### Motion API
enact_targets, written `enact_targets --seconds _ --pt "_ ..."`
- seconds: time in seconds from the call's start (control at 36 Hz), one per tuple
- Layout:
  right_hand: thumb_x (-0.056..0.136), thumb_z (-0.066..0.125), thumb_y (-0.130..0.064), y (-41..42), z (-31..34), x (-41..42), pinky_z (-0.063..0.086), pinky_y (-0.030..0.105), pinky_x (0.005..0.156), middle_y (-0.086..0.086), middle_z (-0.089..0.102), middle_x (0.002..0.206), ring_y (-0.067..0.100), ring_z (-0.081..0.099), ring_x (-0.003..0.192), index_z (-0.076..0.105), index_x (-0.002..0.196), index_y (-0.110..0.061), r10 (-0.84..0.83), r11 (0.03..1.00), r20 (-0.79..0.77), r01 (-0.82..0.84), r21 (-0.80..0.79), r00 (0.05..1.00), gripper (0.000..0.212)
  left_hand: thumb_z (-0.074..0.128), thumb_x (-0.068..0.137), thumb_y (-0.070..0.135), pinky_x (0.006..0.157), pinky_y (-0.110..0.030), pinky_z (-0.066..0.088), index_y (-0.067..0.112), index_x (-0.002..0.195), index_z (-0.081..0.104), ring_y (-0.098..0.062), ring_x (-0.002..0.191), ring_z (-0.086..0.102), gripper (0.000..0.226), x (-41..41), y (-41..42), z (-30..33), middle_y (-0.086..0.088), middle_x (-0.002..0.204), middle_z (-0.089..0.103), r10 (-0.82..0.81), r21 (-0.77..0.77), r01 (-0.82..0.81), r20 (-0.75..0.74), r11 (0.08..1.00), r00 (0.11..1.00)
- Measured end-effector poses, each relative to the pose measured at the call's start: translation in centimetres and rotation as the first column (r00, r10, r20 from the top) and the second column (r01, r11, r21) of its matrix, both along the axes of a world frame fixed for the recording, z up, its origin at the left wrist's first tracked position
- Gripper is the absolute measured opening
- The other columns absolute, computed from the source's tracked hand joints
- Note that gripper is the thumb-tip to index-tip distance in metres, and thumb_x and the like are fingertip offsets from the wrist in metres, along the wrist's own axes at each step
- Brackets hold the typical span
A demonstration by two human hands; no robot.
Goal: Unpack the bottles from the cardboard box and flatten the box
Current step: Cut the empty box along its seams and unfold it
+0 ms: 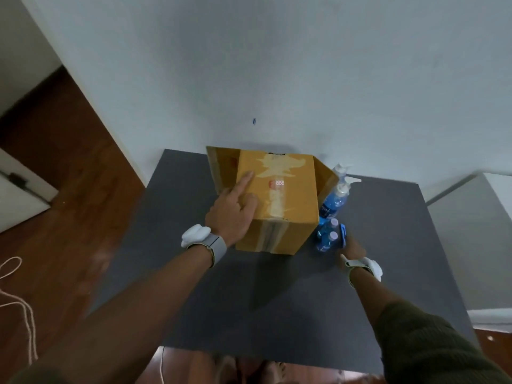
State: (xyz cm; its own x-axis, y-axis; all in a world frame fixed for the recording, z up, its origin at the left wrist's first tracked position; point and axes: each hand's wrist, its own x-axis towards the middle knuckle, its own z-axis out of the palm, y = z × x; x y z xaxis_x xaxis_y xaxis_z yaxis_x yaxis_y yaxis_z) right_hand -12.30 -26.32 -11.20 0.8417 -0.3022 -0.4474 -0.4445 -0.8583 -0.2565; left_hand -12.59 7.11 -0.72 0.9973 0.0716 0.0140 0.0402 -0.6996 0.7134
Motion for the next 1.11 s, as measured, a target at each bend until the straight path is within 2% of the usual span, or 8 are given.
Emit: enact_targets --seconds 0.17,0.28,0.36,0.53,0.64,0.75,0.86,1.11 --pt "0.073 0.08 -0.018 0.6 -0.9 -1.4 0.045 0.044 0.094 0.027 0.055 0.127 0.045 0.053 0.117 0.046 0.133 -0.001 -0.029 0.996 -0.04 0.026 -0.08 0.999 0.072 0.032 0.1 0.057 0.092 -0.043 0.051 0.061 0.15 0.014 -0.027 0.117 0.055 0.053 -0.1 0.1 0.1 0.002 0.146 0.046 -0.011 0.023 0.011 -0.012 1.0 1.0" --pt "0.094 0.059 -0.027 1.0 -0.2 -2.1 0.037 0.045 0.108 0.022 0.045 0.143 0.04 0.045 0.132 0.043 0.14 -0.007 -0.24 0.968 -0.049 0.243 0.056 0.969 0.053 0.036 0.09 0.071 0.097 -0.051 0.05 0.06 0.15 0.009 -0.031 0.122 0.052 0.067 0.0 0.2 0.4 0.0 0.148 0.043 -0.061 0.019 0.062 -0.071 0.998 0.996" --pt "0.082 0.051 -0.048 -0.1 -0.9 -1.3 0.05 0.046 0.095 0.013 0.063 0.122 0.034 0.063 0.108 0.061 0.12 -0.016 -0.402 0.907 0.014 0.396 0.144 0.916 0.051 0.041 0.088 0.076 0.099 -0.051 0.049 0.057 0.151 0.005 -0.032 0.127 0.049 0.076 0.1 0.6 0.2 -0.001 0.152 0.036 -0.103 0.002 0.104 -0.096 0.995 0.99" --pt "0.089 0.055 0.001 1.8 6.5 0.1 0.051 0.041 0.084 0.016 0.068 0.104 0.028 0.062 0.087 0.049 0.121 -0.01 -0.646 0.709 0.344 0.369 0.6 0.682 0.035 0.04 0.086 0.08 0.102 -0.052 0.046 0.059 0.151 0.004 -0.032 0.132 0.046 0.077 0.3 0.7 0.5 -0.002 0.156 0.031 -0.136 -0.045 0.131 -0.119 0.99 0.984" --pt "0.096 0.042 -0.003 2.2 11.8 0.3 0.051 0.037 0.077 0.007 0.065 0.097 0.023 0.061 0.082 0.051 0.122 -0.016 -0.445 0.848 0.579 0.112 0.519 0.683 0.03 0.029 0.094 0.073 0.104 -0.052 0.045 0.062 0.149 0.004 -0.034 0.132 0.047 0.061 0.2 0.7 0.4 -0.003 0.158 0.032 -0.121 -0.025 0.119 -0.114 0.993 0.986" --pt "0.103 0.038 -0.004 3.9 17.1 -0.1 0.048 0.024 0.071 0.001 0.065 0.098 0.01 0.059 0.079 0.05 0.135 -0.023 -0.105 0.82 0.617 -0.283 0.498 0.78 0.039 0.025 0.098 0.068 0.106 -0.052 0.043 0.066 0.146 0.002 -0.035 0.133 0.046 0.053 -0.1 0.9 0.7 -0.002 0.16 0.028 -0.134 -0.064 0.127 -0.124 0.99 0.983" --pt "0.103 0.046 -0.011 5.5 19.9 -1.0 0.042 0.007 0.072 -0.012 0.066 0.08 0.002 0.062 0.075 0.056 0.137 -0.021 0.443 0.779 0.602 -0.618 0.109 0.664 0.036 0.021 0.099 0.067 0.108 -0.055 0.04 0.068 0.144 0.0 -0.037 0.135 0.044 0.049 -0.2 0.9 0.9 -0.002 0.161 0.025 -0.145 -0.079 0.135 -0.149 0.988 0.978" --pt "0.093 0.067 -0.029 7.2 20.2 -0.9 0.05 0.026 0.061 -0.005 0.069 0.068 0.009 0.06 0.057 0.076 0.088 -0.014 0.632 0.673 0.536 -0.739 -0.023 0.559 0.018 0.018 0.099 0.067 0.11 -0.056 0.037 0.064 0.147 0.001 -0.037 0.135 0.043 0.05 -0.1 0.9 1.2 -0.003 0.16 0.028 -0.131 -0.048 0.124 -0.172 0.991 0.976"
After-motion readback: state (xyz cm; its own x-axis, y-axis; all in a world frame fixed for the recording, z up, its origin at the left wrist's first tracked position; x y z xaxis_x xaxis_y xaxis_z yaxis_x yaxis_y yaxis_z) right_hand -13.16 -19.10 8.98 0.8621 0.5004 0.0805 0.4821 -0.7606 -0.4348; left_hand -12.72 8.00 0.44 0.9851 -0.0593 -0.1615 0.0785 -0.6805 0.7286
